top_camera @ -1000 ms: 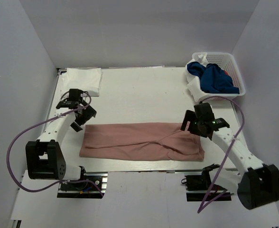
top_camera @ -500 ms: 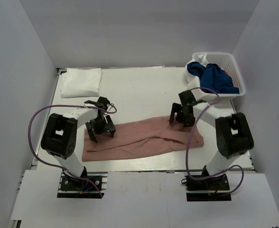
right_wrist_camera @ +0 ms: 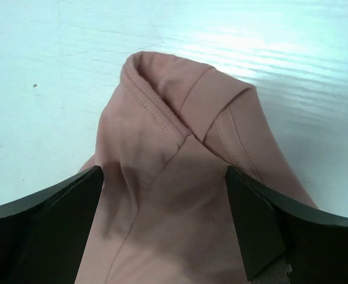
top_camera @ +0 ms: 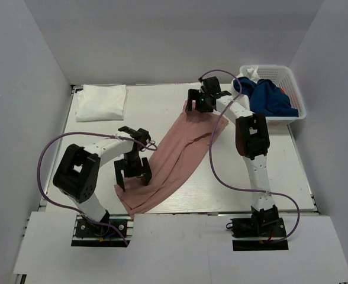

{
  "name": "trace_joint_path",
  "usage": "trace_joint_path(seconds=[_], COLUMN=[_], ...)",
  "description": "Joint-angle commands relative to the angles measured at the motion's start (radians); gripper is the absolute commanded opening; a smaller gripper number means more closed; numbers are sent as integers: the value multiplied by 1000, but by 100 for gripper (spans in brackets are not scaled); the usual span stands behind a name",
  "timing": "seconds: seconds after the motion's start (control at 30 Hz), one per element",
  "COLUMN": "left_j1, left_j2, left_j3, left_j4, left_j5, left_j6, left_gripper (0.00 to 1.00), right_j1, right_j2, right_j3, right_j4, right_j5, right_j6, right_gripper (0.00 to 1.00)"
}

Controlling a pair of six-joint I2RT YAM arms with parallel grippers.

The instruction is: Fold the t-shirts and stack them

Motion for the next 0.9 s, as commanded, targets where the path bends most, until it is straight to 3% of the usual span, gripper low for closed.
trace_joint_path(seconds=[0.0,0.2,0.33,0.47,0.57,0.7,0.87], left_j1=[-34,-94,-163,-244,-284,-318,-350], left_j2=[-80,-57,-39,-29,3,70,171], left_j3=[162,299,278,163,137,137,137], left_j4=[-152,-134,-71,56,58,27,147], left_j5=[-91,-176,-127,70,68,3,68], left_j6=[34,128,191,243,252,274,294], left_gripper=[100,100,100,98,95,91,82], right_j1=[-2,18,35,55,81,98,92], right_j2=[7,-239,-373,-496,-534,-487,-358], right_j3=[50,-80,-282,-562,-653,-626,-530], right_j4=[-13,13,-14,9,49,4,-26], right_j5=[-68,41,100,83,51,47,47], right_j6=[-88,-122,-59,23,40,44,53], right_gripper=[90,90,90,90,90,90,90])
